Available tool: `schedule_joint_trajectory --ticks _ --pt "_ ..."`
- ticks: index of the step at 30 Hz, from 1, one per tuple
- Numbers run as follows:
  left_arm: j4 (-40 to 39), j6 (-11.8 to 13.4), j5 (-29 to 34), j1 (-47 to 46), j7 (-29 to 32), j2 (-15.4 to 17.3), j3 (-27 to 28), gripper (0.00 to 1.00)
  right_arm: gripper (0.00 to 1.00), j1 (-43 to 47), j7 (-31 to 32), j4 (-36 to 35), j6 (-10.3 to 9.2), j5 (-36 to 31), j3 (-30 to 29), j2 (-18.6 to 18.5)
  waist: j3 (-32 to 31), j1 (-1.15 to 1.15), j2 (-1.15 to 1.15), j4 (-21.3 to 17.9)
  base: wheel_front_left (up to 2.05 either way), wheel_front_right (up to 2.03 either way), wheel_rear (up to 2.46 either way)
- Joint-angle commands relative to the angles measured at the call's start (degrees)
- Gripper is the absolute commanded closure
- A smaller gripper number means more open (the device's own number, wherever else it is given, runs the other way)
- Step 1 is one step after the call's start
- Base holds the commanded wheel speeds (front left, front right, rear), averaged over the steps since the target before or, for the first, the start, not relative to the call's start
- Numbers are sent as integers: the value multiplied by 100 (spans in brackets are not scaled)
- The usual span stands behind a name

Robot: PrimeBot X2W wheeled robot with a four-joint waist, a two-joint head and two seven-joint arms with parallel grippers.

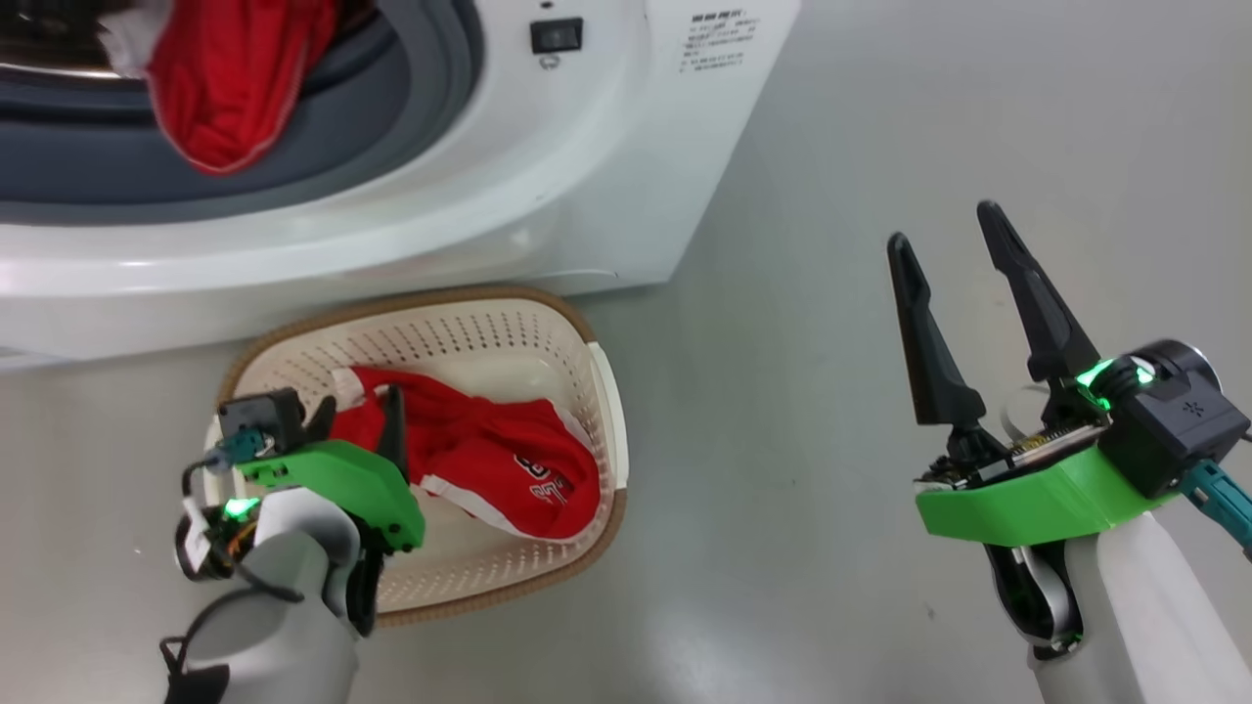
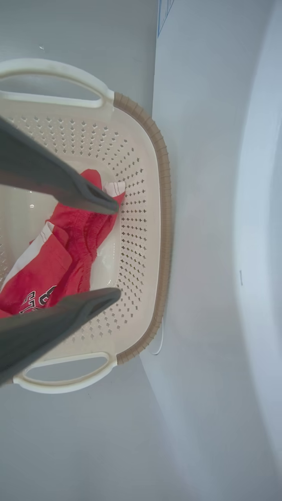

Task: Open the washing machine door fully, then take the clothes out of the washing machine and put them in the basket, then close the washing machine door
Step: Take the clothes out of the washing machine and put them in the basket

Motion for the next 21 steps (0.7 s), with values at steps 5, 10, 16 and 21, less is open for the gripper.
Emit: schedule_joint_trajectory --ticks 5,10,16,21 --pt "-1074 56 -25 723 -69 122 385 0 0 265 -36 -90 20 -109 -80 11 -560 0 0 242 0 0 0" --pt "-2236 84 254 1355 -70 117 592 0 0 438 -36 -57 20 -186 -274 11 -931 0 0 355 0 0 0" --pt "-3380 28 510 1950 -70 113 856 0 0 602 -36 -4 20 -208 -475 11 -1314 0 0 428 0 0 0" --pt "-4393 30 741 2463 -70 111 1203 0 0 780 -36 34 20 -241 -589 11 -1638 0 0 448 0 0 0"
